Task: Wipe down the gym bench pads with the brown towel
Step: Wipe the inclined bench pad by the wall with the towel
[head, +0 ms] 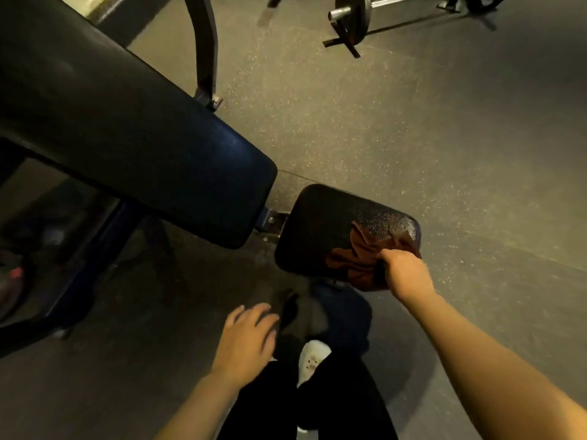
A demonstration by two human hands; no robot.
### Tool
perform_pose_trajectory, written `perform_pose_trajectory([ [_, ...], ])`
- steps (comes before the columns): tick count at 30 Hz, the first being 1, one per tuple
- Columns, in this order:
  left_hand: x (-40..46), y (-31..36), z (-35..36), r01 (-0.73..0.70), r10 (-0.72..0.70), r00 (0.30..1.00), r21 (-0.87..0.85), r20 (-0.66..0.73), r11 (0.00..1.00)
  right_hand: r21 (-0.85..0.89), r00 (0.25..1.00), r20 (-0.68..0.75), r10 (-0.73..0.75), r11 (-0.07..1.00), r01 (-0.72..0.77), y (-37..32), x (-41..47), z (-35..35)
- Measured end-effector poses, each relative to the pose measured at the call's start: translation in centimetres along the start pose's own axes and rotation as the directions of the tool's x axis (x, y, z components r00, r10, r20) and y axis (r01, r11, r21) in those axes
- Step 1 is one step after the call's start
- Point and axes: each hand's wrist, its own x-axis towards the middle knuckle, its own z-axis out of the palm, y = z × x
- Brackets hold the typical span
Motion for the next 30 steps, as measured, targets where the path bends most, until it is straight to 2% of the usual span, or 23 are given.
perform_pose_trajectory([
  [2, -1.0, 2.2, -3.1, 0.051, -0.048, 0.997, -0.047, 0.065, 0.998, 0.122, 0.991, 0.086, 0.101, 0.986, -0.111, -0.5, -2.2, -2.1],
  [5, -2.0, 5.5, -8.8, 0.166, -0.120, 0.972, -0.229, 0.203, 0.959, 0.282, 0.983, 0.138, 0.117, 0.947, -0.152, -2.8, -7.4, -5.3],
  [8, -3.1, 9.0, -13.9, 0.389, -0.268, 0.913, -0.462, 0.307, 0.797, 0.449, 0.983, 0.172, 0.065, 0.883, -0.137, -5.7, -12.7, -9.5],
  [10, -3.3, 11.2, -16.4, 0.521, -0.369, 0.853, -0.578, 0.368, 0.629, 0.532, 0.978, 0.208, -0.024, 0.842, -0.092, -7.4, -15.8, -12.2],
  [12, -3.5, 13.0, -18.2, 0.644, -0.439, 0.752, -0.688, 0.491, 0.335, 0.613, 0.970, 0.220, -0.100, 0.788, -0.057, -9.0, -18.5, -14.3],
  [14, -3.7, 14.5, -19.9, 0.691, -0.436, 0.661, -0.722, 0.611, 0.036, 0.688, 0.967, 0.206, -0.147, 0.725, -0.036, -10.3, -20.3, -15.7],
  [15, -3.9, 15.3, -20.7, 0.693, -0.404, 0.650, -0.720, 0.644, -0.032, 0.721, 0.965, 0.205, -0.162, 0.692, -0.036, -10.7, -20.8, -15.9],
  [17, -4.5, 16.3, -21.4, 0.648, -0.382, 0.694, -0.761, 0.610, -0.039, 0.783, 0.957, 0.206, -0.203, 0.621, -0.037, -11.5, -21.3, -16.2],
  [19, -5.4, 17.1, -21.8, 0.533, -0.472, 0.728, -0.843, 0.498, -0.068, 0.809, 0.924, 0.253, -0.288, 0.586, -0.039, -12.5, -21.1, -16.5],
  [22, -8.0, 17.0, -22.7, 0.317, -0.670, 0.702, -0.949, 0.240, -0.008, 0.821, 0.869, 0.286, -0.404, 0.570, -0.005, -14.9, -19.6, -17.2],
  [24, -10.0, 17.4, -23.4, 0.212, -0.728, 0.679, -0.975, 0.099, 0.065, 0.809, 0.819, 0.313, -0.480, 0.587, 0.035, -16.4, -19.1, -18.1],
  [27, -12.7, 18.8, -23.6, 0.185, -0.769, 0.639, -0.964, -0.030, 0.191, 0.711, 0.659, 0.418, -0.626, 0.677, 0.191, -18.2, -19.3, -18.8],
  [30, -16.4, 19.9, -23.2, 0.150, -0.850, 0.505, -0.955, -0.149, 0.256, 0.707, 0.493, 0.506, -0.708, 0.668, 0.233, -21.1, -21.0, -18.1],
])
